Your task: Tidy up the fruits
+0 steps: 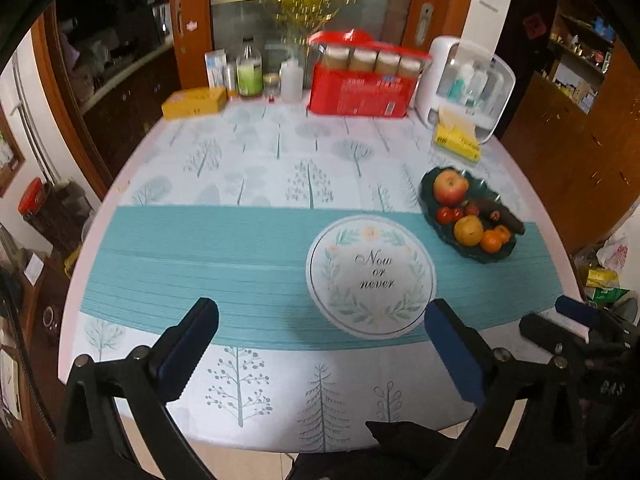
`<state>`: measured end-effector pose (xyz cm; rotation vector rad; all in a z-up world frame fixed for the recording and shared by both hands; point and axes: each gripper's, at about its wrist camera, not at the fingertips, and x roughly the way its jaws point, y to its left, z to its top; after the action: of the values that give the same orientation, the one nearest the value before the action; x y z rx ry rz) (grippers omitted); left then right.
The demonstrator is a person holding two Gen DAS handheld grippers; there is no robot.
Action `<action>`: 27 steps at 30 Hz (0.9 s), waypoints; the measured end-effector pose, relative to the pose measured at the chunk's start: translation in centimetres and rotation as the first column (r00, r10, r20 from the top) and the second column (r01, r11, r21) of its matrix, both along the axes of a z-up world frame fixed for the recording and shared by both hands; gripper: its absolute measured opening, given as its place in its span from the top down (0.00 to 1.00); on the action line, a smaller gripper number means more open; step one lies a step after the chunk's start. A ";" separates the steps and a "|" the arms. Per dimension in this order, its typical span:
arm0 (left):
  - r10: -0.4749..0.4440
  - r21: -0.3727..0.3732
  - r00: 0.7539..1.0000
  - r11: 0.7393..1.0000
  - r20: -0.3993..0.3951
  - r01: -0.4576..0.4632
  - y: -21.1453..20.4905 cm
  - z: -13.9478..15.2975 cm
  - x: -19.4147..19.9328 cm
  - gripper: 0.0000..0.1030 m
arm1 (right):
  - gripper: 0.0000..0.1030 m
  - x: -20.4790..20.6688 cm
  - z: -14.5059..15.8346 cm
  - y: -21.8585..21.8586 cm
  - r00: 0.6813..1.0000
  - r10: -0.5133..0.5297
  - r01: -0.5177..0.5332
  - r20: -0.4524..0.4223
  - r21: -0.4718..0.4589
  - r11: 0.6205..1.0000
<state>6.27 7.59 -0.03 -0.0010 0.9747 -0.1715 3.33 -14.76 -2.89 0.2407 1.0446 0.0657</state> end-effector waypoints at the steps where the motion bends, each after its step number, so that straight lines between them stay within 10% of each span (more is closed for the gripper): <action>1: 0.002 0.002 1.000 1.000 0.011 -0.002 -0.1 0.5 -0.2 0.01 | 0.02 -0.4 0.7 0.4 1.000 0.013 -0.013 0.003 0.001 1.000; 27: 0.114 0.096 0.989 0.988 0.092 -0.123 -4.7 1.9 -2.3 0.01 | 0.00 -2.8 2.9 -0.4 0.998 -0.008 0.016 0.065 -0.122 0.992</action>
<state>4.01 2.87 1.84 0.0414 0.8931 -0.0125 0.49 -15.19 0.04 0.1324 0.9791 -0.0021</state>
